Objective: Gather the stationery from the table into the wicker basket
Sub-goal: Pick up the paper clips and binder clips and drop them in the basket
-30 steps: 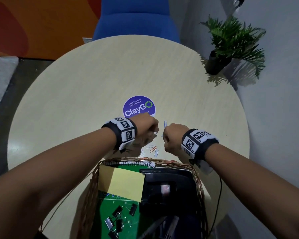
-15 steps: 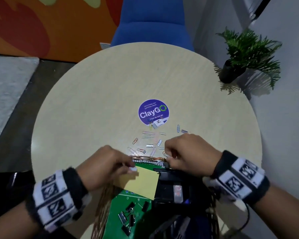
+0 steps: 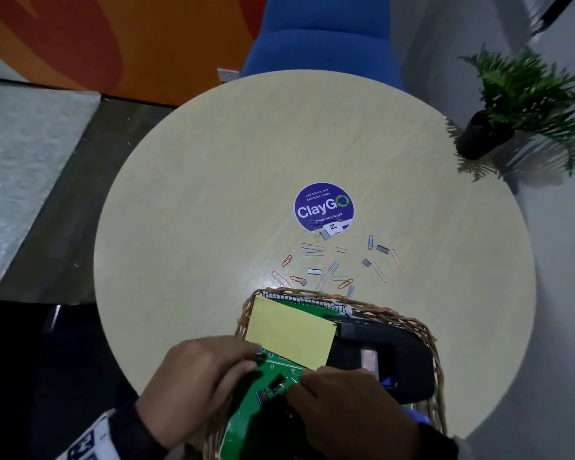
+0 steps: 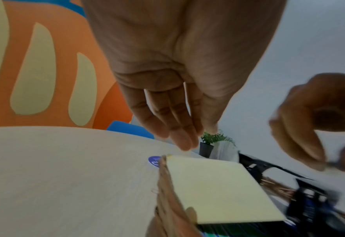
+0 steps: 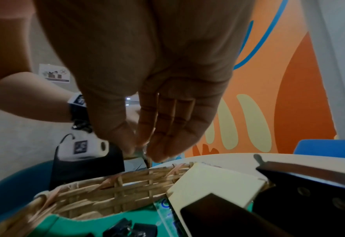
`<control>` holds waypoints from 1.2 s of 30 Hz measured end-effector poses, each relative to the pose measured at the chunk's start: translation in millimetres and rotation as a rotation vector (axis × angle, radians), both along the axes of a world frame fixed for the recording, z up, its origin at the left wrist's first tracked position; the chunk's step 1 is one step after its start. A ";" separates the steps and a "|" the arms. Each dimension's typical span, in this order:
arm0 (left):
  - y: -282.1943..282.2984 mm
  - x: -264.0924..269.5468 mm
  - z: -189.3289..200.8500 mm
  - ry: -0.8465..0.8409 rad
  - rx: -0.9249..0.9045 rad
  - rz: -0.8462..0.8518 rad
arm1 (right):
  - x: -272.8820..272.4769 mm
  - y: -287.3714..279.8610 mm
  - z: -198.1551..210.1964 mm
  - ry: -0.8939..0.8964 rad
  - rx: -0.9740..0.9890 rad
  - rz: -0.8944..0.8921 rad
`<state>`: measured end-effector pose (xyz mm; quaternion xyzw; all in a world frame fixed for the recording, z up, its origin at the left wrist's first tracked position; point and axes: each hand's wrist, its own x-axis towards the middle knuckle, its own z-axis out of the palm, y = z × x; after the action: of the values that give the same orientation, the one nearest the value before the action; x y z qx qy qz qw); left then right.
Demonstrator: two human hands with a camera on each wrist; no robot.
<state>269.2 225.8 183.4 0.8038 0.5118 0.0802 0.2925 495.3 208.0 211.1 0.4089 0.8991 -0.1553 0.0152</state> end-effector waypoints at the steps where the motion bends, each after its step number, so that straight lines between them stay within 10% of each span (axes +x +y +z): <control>1: 6.2 -3.3 0.4 0.002 0.022 0.021 | -2.3 -0.7 -1.5 -0.005 0.012 0.010; 13: 160.2 13.1 -25.2 0.164 0.149 -0.167 | 51.9 54.6 3.9 0.106 -0.098 -0.157; 22: 185.5 83.2 -82.8 0.378 -0.002 -0.676 | 121.0 152.1 -71.5 -0.375 -0.185 0.079; 36: 184.6 85.3 -93.8 0.119 -0.044 -0.567 | 101.6 163.4 -117.4 -0.179 -0.124 0.166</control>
<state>354.6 410.5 89.6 0.9116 0.2845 -0.0632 0.2900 596.9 371.4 93.6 0.3437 0.9136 -0.1718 0.1331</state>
